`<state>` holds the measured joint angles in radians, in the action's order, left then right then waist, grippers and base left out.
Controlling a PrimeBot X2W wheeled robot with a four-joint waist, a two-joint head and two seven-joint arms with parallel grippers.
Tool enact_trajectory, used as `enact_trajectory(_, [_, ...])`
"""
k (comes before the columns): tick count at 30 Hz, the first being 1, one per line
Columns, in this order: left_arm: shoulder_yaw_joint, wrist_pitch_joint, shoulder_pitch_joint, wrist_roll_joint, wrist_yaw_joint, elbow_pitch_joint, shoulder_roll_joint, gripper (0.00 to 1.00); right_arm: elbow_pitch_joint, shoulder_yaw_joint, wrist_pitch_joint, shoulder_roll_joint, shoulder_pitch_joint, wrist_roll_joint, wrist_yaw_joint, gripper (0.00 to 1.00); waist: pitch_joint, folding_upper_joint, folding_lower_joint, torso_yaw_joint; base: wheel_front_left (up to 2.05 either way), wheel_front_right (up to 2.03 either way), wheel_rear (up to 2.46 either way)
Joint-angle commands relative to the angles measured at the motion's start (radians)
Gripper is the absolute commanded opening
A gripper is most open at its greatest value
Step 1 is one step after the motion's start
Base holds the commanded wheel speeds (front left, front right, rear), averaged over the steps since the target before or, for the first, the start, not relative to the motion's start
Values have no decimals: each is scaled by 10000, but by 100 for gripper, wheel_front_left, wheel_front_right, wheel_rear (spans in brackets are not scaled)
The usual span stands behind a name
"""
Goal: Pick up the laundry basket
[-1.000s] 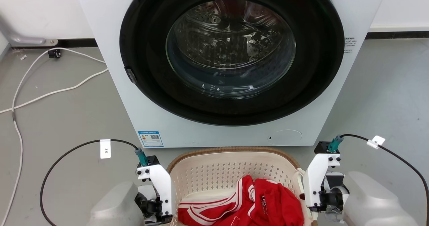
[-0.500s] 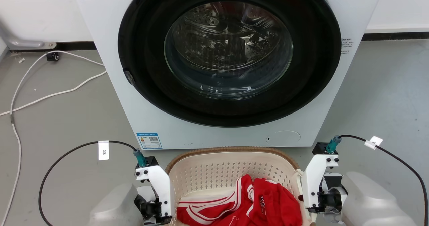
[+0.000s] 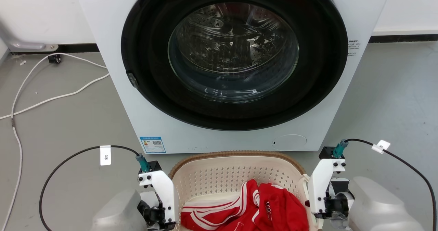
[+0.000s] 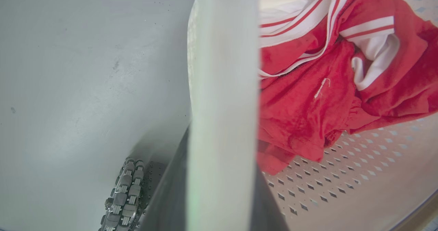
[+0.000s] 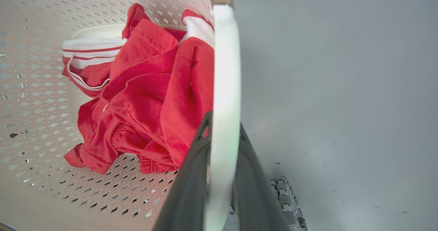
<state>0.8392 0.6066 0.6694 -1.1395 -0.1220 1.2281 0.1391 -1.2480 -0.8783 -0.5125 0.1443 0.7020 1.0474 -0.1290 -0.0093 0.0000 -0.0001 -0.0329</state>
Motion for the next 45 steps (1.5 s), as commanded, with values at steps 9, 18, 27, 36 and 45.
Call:
enact_trajectory(9, [78, -139, -90, -187, -151, -120, -195, 0, -40, -93, -1, -139, 113, 97, -32, 0, -18, 0, 1, -30, 0, 0, 0])
enact_trajectory(18, [141, -239, -113, -300, -151, -78, -209, 0, -72, -157, 2, -133, 155, 159, -32, 0, -20, 0, 1, -52, 0, 0, 0])
enact_trajectory(27, [216, -346, -77, -352, -151, -16, -194, 0, -101, -221, -70, -141, 230, 194, -32, 0, -15, 0, 1, -57, 0, 0, 0])
enact_trajectory(36, [297, -480, -160, -402, -150, 29, -161, 0, -136, -294, -213, -145, 303, 253, -32, 0, -6, 0, 1, -59, 0, 0, 0])
enact_trajectory(45, [370, -566, -168, -478, -147, 89, -160, 0, -164, -353, -304, -148, 359, 296, -32, 0, -16, 0, 1, -79, 0, 0, 0])
